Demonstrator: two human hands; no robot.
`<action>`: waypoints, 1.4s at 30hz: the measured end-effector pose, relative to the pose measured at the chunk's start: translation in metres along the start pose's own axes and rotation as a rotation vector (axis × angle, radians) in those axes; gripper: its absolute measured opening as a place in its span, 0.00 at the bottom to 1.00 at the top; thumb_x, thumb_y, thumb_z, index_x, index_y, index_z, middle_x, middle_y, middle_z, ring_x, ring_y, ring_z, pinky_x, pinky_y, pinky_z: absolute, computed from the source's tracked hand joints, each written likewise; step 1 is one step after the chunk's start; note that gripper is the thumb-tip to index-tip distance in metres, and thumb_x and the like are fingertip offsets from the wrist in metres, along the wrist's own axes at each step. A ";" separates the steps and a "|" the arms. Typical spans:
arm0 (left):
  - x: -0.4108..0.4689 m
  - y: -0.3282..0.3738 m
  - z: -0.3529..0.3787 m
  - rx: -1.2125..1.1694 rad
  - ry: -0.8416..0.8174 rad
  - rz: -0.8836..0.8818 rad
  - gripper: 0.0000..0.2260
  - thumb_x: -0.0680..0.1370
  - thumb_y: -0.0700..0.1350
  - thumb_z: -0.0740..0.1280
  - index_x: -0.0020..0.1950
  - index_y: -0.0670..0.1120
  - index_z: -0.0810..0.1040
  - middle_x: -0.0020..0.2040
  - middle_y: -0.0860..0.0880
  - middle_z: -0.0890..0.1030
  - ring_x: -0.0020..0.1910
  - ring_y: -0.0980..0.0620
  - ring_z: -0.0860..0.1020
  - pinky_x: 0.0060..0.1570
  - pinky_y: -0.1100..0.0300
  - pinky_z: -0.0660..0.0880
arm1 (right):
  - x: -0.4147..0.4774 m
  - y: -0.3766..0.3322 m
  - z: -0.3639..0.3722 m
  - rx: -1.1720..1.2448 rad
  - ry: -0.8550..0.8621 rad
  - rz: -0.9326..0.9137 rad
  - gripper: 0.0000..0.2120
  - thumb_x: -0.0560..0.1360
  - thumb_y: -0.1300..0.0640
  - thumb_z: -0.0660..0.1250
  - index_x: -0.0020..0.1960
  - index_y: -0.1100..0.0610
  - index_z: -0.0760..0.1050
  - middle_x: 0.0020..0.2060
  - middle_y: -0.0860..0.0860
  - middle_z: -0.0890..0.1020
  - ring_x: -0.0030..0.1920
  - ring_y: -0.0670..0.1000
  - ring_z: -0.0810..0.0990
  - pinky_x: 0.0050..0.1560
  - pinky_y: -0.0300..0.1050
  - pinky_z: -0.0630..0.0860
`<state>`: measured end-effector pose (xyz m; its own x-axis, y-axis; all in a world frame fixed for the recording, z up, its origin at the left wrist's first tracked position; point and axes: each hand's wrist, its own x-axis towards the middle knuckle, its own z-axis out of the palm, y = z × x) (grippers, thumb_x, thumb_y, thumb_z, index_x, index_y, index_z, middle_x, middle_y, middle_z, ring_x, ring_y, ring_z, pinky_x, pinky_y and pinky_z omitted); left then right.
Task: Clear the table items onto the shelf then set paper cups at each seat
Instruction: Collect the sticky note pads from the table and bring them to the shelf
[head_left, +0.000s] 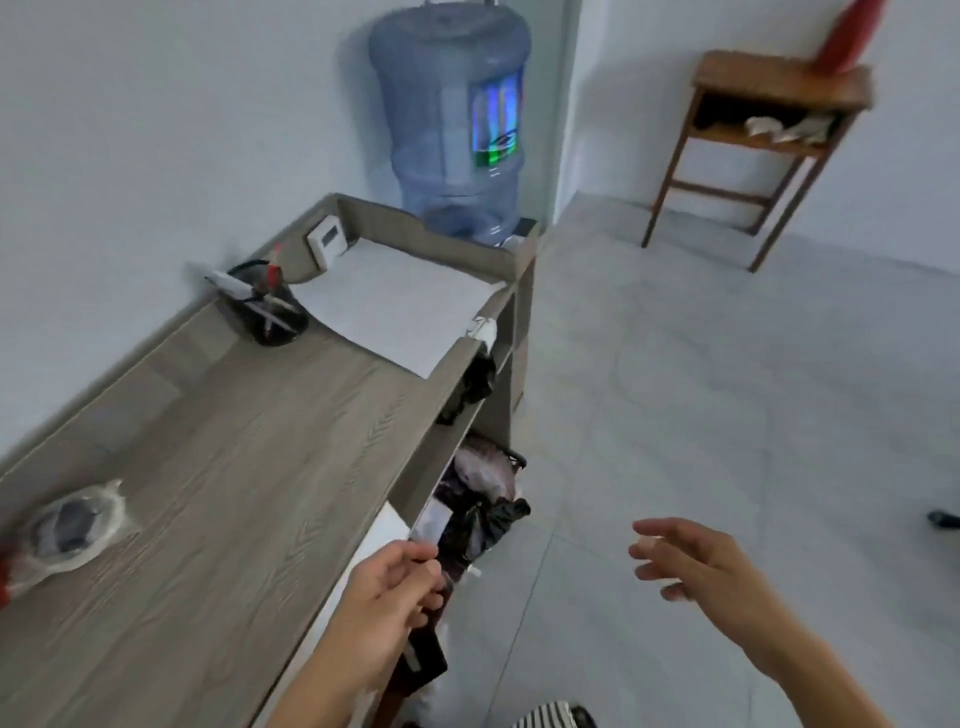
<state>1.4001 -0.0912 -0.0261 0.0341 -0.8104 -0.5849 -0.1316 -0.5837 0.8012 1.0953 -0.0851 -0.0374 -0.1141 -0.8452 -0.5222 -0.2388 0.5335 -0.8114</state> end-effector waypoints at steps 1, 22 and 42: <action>0.007 0.011 0.018 0.028 -0.016 0.029 0.04 0.78 0.37 0.66 0.51 0.41 0.80 0.42 0.39 0.83 0.38 0.47 0.80 0.38 0.58 0.75 | 0.000 0.005 -0.021 0.032 0.044 0.001 0.06 0.77 0.58 0.67 0.52 0.52 0.81 0.43 0.51 0.87 0.45 0.51 0.85 0.46 0.48 0.78; 0.286 0.253 0.316 0.480 -0.441 0.262 0.06 0.78 0.43 0.67 0.55 0.47 0.78 0.46 0.44 0.84 0.48 0.45 0.82 0.50 0.52 0.77 | 0.154 -0.026 -0.310 0.346 0.585 0.076 0.08 0.77 0.56 0.67 0.55 0.52 0.80 0.46 0.52 0.86 0.45 0.50 0.86 0.49 0.48 0.79; 0.451 0.475 0.733 0.542 -0.620 0.367 0.08 0.75 0.46 0.71 0.52 0.47 0.80 0.43 0.43 0.85 0.43 0.47 0.84 0.44 0.56 0.78 | 0.362 -0.036 -0.705 0.402 0.785 0.112 0.07 0.76 0.55 0.68 0.54 0.50 0.80 0.44 0.48 0.87 0.44 0.47 0.85 0.49 0.49 0.79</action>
<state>0.6267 -0.6974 -0.0022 -0.6219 -0.6774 -0.3929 -0.4830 -0.0631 0.8733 0.3824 -0.4325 -0.0118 -0.7802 -0.4867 -0.3931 0.1534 0.4603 -0.8744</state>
